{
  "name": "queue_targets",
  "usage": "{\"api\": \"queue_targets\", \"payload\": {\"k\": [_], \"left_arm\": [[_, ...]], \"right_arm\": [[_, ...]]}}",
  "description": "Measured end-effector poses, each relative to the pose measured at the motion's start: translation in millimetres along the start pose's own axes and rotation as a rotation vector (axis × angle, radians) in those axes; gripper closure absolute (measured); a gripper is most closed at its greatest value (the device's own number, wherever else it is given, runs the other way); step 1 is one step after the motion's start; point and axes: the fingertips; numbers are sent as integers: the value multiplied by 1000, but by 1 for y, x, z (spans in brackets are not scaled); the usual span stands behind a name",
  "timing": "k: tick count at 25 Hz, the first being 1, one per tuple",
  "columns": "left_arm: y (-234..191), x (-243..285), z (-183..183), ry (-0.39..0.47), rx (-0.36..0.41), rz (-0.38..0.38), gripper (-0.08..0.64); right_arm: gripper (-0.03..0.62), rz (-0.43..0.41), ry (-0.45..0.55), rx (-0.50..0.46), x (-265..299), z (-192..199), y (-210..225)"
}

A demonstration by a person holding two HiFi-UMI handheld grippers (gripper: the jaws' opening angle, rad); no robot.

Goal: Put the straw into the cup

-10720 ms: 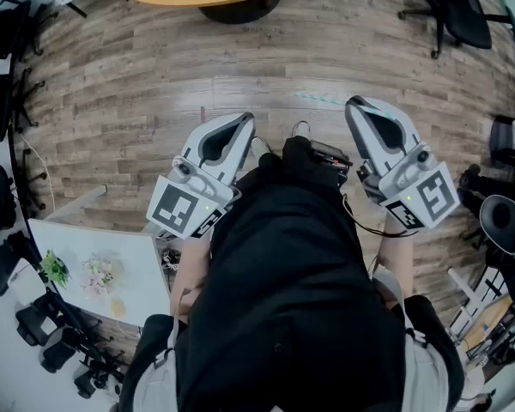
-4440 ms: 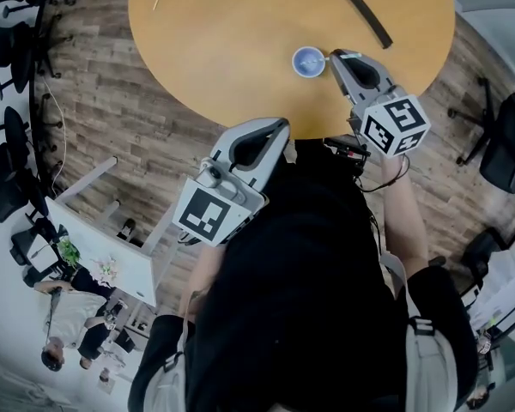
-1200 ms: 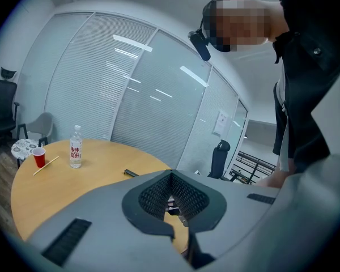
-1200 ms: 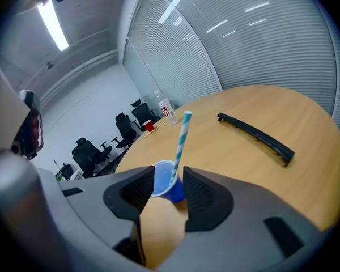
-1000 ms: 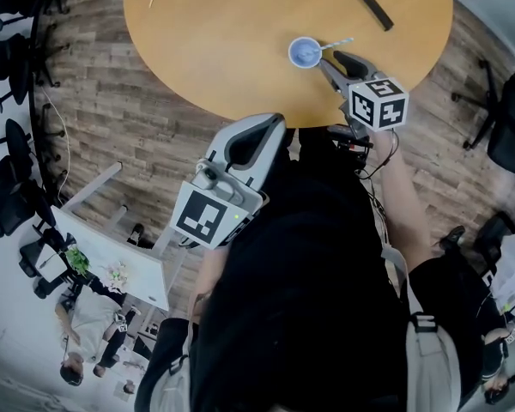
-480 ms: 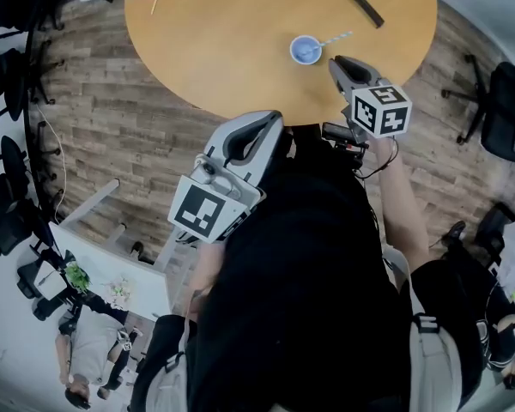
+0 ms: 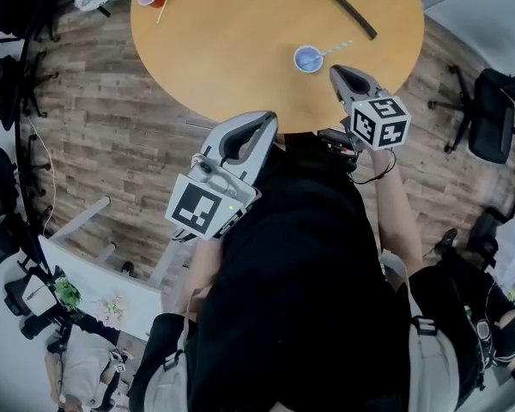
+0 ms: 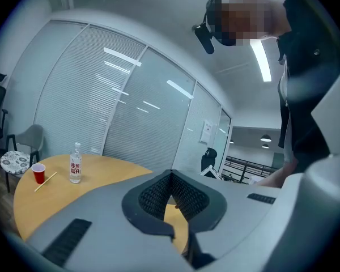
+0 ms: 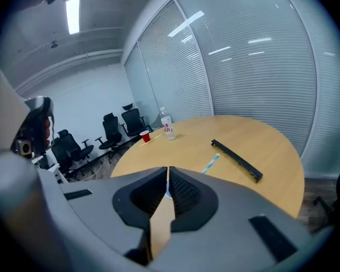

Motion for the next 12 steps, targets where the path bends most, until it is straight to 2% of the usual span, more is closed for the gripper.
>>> {"api": "queue_targets", "payload": {"k": [2,8,12], "left_arm": [[-1,-9,0,10,4,-4,549],[0,-40,6,13,-10,13,549],[3,-54,20,-25,-8,46,549]], "right_arm": [[569,37,3,-10,-3,0,2],[569,75,38,-34,-22,-4,-18],[569,92,115,-37,-44,-20,-36]]}}
Point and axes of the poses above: the fingertips, and each gripper's own axes: x forward along the fingers, y to its right, z out of its underside, and after that the axes turned 10 degrees about y, right-handed
